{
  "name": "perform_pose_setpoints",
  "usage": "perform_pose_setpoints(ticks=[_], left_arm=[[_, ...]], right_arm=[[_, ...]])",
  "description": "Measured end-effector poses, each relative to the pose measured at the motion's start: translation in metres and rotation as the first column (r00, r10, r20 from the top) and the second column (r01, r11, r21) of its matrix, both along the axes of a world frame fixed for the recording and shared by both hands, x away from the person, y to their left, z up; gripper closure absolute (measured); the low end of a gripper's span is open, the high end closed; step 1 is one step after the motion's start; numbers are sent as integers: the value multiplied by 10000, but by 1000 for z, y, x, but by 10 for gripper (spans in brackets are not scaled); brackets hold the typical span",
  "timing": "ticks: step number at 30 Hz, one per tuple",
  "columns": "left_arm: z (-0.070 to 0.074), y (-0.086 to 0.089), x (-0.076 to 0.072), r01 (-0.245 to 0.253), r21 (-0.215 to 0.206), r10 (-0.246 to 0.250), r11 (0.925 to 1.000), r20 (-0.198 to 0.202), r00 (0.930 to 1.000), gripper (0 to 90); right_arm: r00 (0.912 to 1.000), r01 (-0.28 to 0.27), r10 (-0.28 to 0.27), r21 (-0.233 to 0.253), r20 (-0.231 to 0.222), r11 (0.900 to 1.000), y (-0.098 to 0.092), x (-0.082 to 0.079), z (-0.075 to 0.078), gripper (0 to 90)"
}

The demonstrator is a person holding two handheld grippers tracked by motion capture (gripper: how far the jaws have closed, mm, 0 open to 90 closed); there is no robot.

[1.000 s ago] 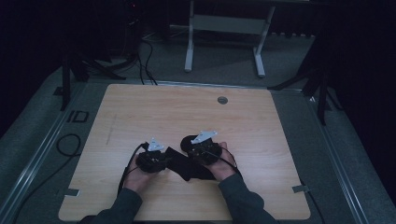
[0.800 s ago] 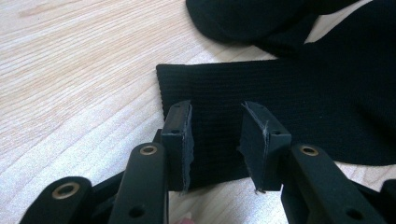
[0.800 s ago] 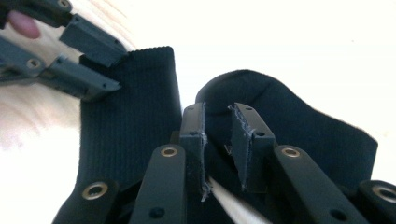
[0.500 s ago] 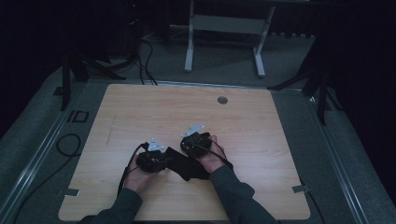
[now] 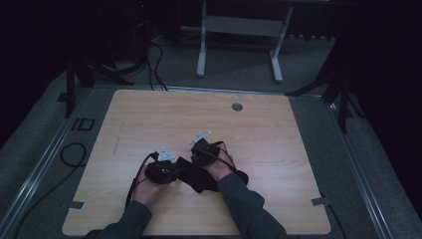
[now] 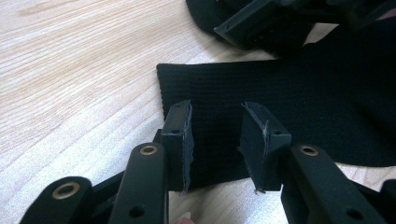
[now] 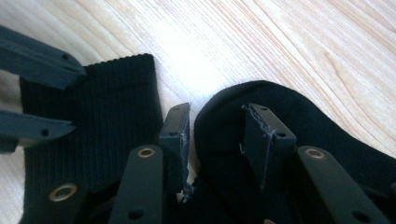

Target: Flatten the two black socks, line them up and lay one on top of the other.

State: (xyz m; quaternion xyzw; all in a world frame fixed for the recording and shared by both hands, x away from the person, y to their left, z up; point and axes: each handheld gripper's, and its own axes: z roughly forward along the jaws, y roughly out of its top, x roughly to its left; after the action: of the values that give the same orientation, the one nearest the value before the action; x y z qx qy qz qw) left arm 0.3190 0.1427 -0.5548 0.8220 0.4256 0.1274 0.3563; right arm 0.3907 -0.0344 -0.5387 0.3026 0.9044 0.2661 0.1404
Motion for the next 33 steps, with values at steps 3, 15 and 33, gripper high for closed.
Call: perform_pose_setpoints(ticks=[3,15,33], left_arm=[[0,0,0,-2,1,2,10000,-2,10000,641],[0,0,0,14,4,-14,10000,-7,10000,640],[0,-1,0,-7,-3,7,10000,6,10000,641]], right_arm=[[9998,176,-177,-84,-110,9998,1,2,-1,626],[9952,851,-857,-155,-475,9963,2,10,3,825],[9768,1342,-1084,1334,-1846,9819,-20,16,12,838]])
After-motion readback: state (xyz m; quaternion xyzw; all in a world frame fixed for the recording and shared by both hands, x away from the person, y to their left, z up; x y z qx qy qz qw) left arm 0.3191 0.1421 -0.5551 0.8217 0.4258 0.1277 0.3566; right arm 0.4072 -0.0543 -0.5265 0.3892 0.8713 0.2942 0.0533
